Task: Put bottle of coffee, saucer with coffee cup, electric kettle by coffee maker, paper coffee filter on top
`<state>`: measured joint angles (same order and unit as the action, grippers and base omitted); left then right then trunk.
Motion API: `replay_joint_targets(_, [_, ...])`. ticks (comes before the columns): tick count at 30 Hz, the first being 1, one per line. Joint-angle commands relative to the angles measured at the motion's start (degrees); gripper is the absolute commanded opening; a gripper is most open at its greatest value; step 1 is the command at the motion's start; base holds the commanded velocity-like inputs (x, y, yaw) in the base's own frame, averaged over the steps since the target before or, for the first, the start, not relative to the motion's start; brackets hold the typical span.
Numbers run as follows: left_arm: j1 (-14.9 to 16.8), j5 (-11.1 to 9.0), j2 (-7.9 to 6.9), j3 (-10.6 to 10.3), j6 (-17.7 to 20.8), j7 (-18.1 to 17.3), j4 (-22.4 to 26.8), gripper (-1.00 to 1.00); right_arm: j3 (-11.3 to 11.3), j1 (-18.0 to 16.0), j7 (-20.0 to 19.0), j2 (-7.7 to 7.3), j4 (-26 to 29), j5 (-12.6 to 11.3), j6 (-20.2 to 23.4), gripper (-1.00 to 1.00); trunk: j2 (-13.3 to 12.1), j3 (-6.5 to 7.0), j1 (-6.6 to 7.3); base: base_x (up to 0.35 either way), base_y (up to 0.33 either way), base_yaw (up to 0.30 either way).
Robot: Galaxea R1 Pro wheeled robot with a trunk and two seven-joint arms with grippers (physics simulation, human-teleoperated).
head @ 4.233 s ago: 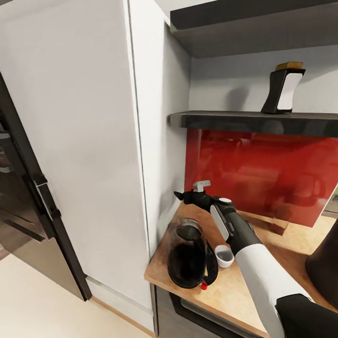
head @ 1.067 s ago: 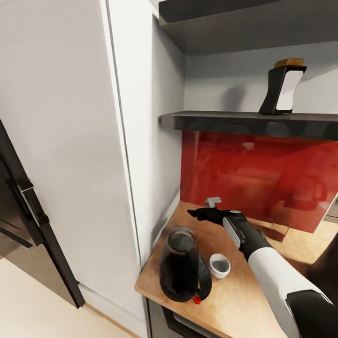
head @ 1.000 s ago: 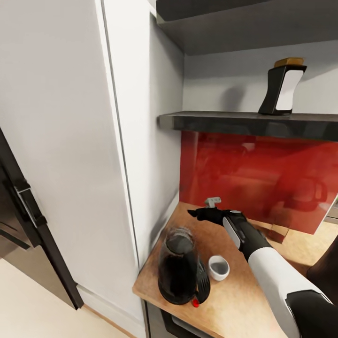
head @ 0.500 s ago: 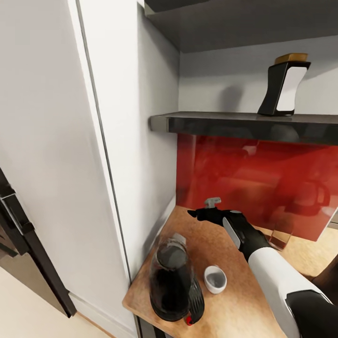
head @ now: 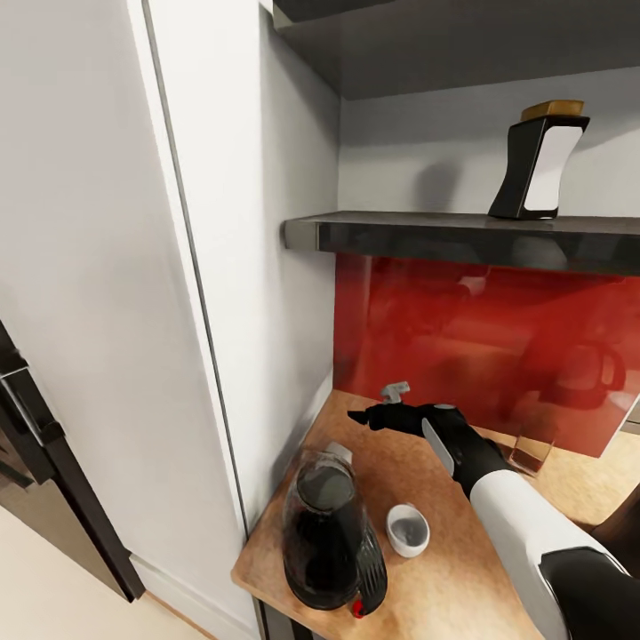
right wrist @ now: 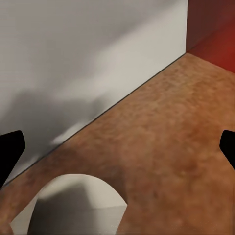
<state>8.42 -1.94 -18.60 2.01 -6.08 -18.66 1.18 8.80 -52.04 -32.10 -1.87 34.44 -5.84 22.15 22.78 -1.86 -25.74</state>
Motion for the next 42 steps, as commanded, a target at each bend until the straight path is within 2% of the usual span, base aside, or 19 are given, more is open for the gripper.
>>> replay_joint_targets(1, [0.3, -0.2, -0.07, 0.2, -0.1, -0.2, 0.5, 1.0, 0.3, 0.0, 0.0, -0.07, 0.0, -0.3, 0.4, 1.0, 0.1, -0.14, -0.04, 0.008, 0.0, 0.0])
replay_joint_targets(6, [0.5, 0.0, 0.03, 0.3, 0.1, -0.2, 4.0, 1.0, 0.3, -0.1, -0.7, -0.06, -0.7, 0.5, 0.4, 1.0, 0.1, -0.14, -0.04, 0.002, 0.0, 0.0])
replay_joint_targets(11, [0.5, 0.0, 0.05, 0.3, 0.1, -0.2, 4.3, 1.0, 0.5, 0.0, -0.8, -0.06, -0.9, 1.8, 0.4, 1.0, 0.1, -0.14, -0.04, 0.0, 0.0, 0.0])
replay_joint_targets(20, [0.5, 0.0, 0.09, 0.3, 0.1, -0.2, 4.4, 1.0, 1.9, 0.0, -2.2, 0.09, -3.3, 1.9, 0.4, 1.0, 0.1, -0.14, -0.04, 0.0, 0.0, 0.0])
replay_joint_targets(30, [0.4, 0.0, 0.11, 0.3, 0.1, -0.2, 4.4, 1.0, 2.0, 0.0, -2.3, 0.4, -3.8, 1.9, 0.4, 1.0, 0.1, -0.14, -0.04, 0.0, 0.0, 0.0])
replay_joint_targets(34, [0.4, 0.0, 0.07, 0.3, 0.0, -0.2, 4.4, 1.0, 2.0, 0.0, -4.3, 0.47, -4.5, 1.9, 0.4, 1.0, 0.1, -0.14, -0.04, 0.0, 0.0, 0.0])
replay_joint_targets(42, [0.4, 0.0, 0.06, 0.3, 0.0, -0.2, 4.4, 1.0, 2.0, 0.0, -4.9, 0.54, -7.1, 1.9, 0.4, 1.0, 0.1, -0.14, -0.04, 0.0, 0.0, 0.0])
